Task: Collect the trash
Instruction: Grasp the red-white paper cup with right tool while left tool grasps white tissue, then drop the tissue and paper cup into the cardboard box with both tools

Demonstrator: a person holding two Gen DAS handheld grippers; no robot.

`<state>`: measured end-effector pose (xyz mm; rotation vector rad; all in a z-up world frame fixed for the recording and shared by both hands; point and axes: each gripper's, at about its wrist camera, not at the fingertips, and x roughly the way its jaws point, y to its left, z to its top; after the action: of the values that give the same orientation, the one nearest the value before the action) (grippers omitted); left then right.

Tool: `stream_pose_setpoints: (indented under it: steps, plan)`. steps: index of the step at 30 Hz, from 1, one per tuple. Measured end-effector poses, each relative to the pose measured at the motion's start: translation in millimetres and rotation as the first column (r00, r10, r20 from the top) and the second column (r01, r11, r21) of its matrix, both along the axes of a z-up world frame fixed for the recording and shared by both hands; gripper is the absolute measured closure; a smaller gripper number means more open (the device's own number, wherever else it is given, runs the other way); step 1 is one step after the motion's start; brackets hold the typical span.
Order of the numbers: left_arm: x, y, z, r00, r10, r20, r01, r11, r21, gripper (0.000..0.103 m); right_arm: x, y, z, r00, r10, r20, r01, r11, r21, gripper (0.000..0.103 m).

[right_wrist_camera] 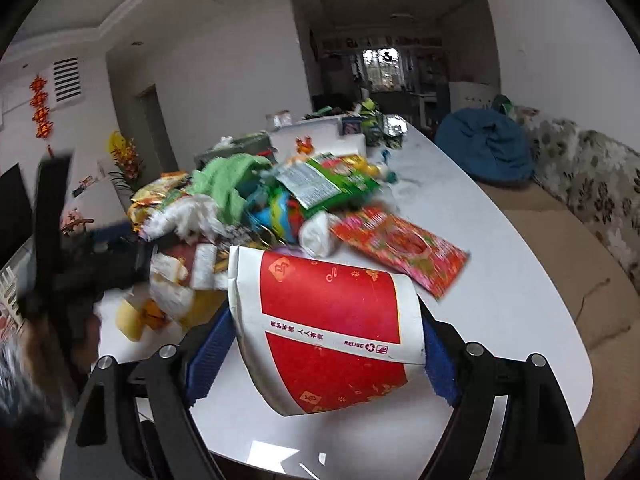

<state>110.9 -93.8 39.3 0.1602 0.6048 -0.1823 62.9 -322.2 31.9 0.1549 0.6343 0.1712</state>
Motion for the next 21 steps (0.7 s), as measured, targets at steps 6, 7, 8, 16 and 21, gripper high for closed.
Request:
stream_pose_setpoints:
  steps: [6, 7, 8, 16, 21]
  plan:
    - [22.8, -0.4, 8.2, 0.996, -0.071, -0.048, 0.071, 0.997, 0.0, 0.089, 0.6, -6.3, -14.6, 1.0, -0.007, -0.03, 0.008, 0.998, 0.055, 0.021]
    - [18.8, 3.9, 13.6, 0.996, -0.078, -0.037, 0.077, 0.997, -0.014, 0.089, -0.6, -3.9, -13.6, 1.0, -0.002, -0.023, 0.003, 0.999, 0.052, 0.021]
    - [13.1, 7.6, 19.2, 0.997, -0.069, -0.013, 0.069, 0.998, -0.005, 0.089, -1.5, 0.6, -11.8, 1.0, 0.007, -0.011, -0.007, 0.999, 0.044, 0.021]
    - [-99.4, 48.1, 69.8, 0.978, -0.156, 0.141, 0.169, 0.982, -0.086, 0.089, -23.3, 29.1, 12.8, 0.99, 0.131, 0.057, -0.134, 0.99, 0.054, 0.021]
    - [-187.7, 53.8, 21.2, 0.968, -0.248, 0.026, 0.248, 0.969, -0.012, 0.089, -61.6, 61.7, -2.5, 0.93, 0.365, -0.038, -0.36, 0.928, 0.096, 0.021]
